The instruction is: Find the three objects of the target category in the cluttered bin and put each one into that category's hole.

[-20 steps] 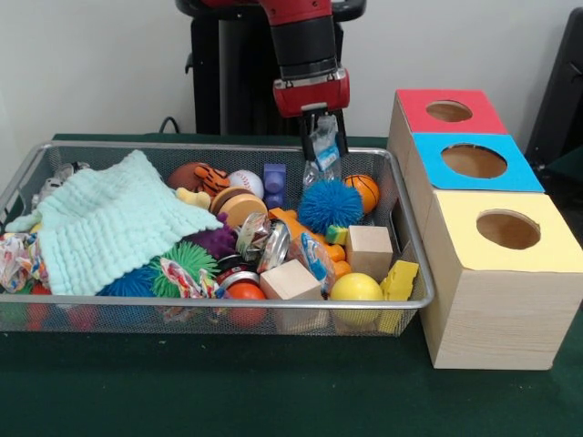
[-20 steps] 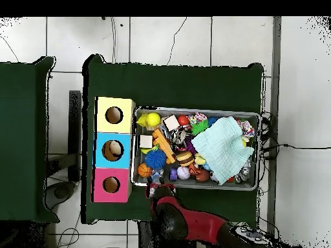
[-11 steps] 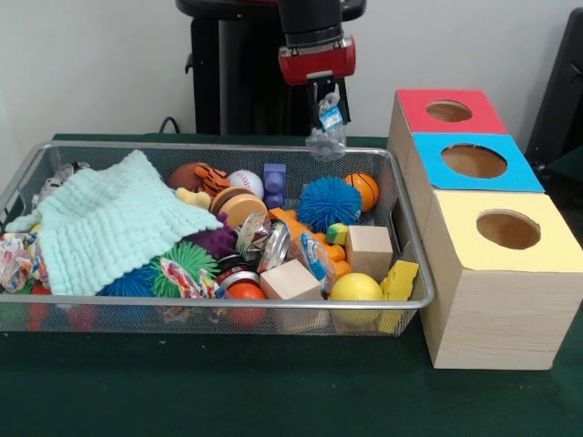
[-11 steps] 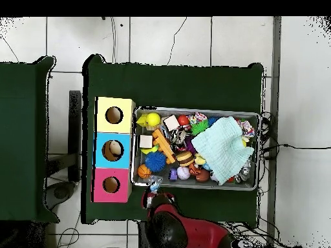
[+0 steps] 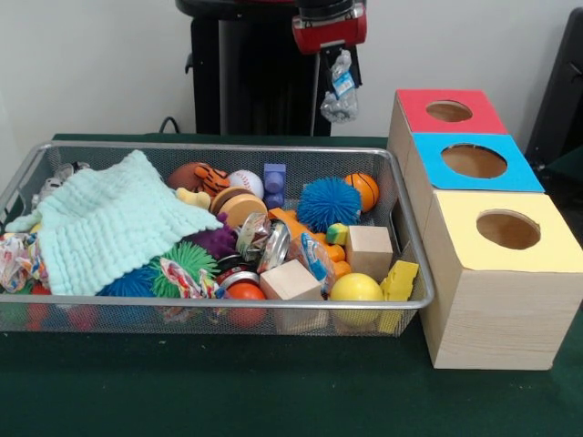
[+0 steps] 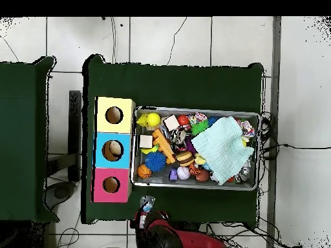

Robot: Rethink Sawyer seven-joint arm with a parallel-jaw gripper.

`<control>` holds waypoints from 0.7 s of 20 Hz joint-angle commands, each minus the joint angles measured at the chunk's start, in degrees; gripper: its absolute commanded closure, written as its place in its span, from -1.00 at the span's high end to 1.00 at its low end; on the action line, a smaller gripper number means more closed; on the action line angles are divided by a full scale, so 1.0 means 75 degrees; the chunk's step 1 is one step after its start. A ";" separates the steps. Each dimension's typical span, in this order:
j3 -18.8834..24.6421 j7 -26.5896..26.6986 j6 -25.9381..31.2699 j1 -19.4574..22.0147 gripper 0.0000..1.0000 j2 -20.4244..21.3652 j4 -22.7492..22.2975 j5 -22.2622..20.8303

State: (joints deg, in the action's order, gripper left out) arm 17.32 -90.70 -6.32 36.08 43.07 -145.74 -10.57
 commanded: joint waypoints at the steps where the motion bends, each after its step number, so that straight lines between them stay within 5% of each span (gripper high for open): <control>1: 0.0556 -0.1754 0.0556 -0.0027 -1.00 -0.0033 0.0107 0.0555; 5: 0.0706 -0.1821 0.0739 -0.0038 -1.00 0.0305 0.0080 0.0784; 14: 0.1530 -0.2025 0.2382 -0.0089 -1.00 0.2365 -0.0082 0.2185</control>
State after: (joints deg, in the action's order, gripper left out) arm 21.71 -90.74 1.71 35.77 52.48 -149.34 -2.21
